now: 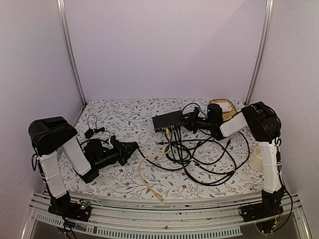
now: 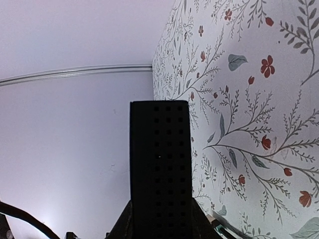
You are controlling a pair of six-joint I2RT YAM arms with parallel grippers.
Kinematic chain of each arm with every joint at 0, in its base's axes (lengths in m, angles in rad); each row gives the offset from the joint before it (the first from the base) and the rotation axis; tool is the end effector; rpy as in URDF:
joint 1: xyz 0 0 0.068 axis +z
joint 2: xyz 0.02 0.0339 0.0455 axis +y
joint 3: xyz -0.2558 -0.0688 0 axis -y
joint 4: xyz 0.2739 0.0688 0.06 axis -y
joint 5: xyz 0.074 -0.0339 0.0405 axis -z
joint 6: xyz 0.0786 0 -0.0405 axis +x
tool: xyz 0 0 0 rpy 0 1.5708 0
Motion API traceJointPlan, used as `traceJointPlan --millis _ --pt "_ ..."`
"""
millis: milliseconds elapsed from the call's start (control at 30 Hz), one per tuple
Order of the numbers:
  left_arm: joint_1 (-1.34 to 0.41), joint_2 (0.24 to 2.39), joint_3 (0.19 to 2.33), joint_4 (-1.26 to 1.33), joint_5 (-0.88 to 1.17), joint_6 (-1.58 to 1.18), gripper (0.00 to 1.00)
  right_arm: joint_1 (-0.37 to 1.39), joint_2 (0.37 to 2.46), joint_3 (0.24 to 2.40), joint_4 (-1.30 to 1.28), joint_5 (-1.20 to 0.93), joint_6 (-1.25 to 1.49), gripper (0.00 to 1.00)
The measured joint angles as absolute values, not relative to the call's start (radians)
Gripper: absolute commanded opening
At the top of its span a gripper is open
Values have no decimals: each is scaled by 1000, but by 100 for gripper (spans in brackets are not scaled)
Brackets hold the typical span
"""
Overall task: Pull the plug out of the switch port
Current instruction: Place the connector at the corner of the board.
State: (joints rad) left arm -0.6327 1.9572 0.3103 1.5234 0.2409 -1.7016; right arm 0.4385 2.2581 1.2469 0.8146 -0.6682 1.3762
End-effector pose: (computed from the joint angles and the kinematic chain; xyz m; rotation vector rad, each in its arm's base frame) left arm 0.2345 -0.1952 0.0543 -0.8796 1.9285 -1.8127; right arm 0.4425 0.2613 0.0844 0.4106 2.1191 1.7857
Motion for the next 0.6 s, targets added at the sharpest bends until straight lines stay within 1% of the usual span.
traceJointPlan --millis 67,133,233,300,400,600 --pt "-616 1873 314 1481 242 -1673 0 427 2254 1244 812 -666 1372 2" --pt "-595 1779 334 1383 249 -1628 0 417 2247 1243 807 -666 1372 2" --pt "-574 1665 415 1153 259 -1529 0 403 2227 1244 809 -666 1374 2" --pt "-567 1608 508 944 264 -1446 0 397 2210 1245 809 -666 1378 2" --pt "-560 1561 624 714 276 -1340 0 387 2188 1257 809 -666 1385 2" --pt "-542 1530 728 353 280 -1201 0 370 2181 1291 815 -664 1400 2"
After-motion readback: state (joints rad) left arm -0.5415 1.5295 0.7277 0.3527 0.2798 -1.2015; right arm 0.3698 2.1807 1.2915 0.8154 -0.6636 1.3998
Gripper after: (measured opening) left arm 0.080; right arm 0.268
